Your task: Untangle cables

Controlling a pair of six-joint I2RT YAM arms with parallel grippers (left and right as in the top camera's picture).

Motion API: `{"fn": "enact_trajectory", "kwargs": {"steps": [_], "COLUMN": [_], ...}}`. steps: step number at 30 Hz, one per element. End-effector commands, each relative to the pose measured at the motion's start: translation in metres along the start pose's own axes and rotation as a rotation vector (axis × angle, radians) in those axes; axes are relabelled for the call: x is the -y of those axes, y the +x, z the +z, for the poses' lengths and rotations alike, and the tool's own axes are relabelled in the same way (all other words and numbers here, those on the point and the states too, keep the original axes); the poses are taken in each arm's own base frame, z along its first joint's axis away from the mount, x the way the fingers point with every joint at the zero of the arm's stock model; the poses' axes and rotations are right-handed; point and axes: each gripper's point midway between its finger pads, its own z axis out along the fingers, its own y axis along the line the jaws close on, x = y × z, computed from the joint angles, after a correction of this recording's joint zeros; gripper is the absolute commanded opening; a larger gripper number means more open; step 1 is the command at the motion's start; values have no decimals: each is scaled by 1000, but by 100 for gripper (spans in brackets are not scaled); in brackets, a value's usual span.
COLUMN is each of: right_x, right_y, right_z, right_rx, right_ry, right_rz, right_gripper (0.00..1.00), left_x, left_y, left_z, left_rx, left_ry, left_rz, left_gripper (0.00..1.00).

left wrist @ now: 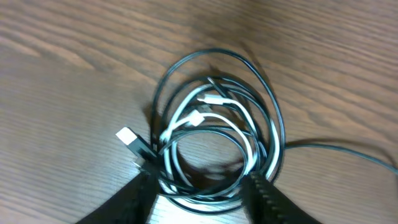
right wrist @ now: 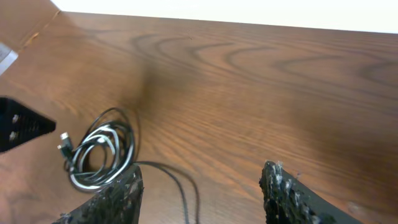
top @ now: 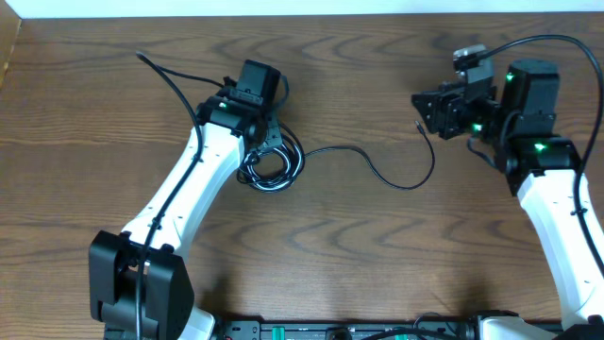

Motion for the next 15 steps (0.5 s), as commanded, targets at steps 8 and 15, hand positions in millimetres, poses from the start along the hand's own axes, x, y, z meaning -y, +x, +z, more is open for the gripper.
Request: {"fn": "enact_trajectory", "kwargs": {"steps": [8, 15], "right_x": [-48, -76], "right_y": [38, 87], "right_z": [50, 95], "right_rx": [-150, -307], "right_ry": [-127, -180], "right_rz": [51, 141], "right_gripper": [44, 17], "left_x": [-51, -24], "left_y": [4, 36], "left_z": [2, 8], "left_rx": [-92, -249], "left_ry": [-90, 103], "left_rz": [-103, 42], "left_gripper": [33, 31]}}
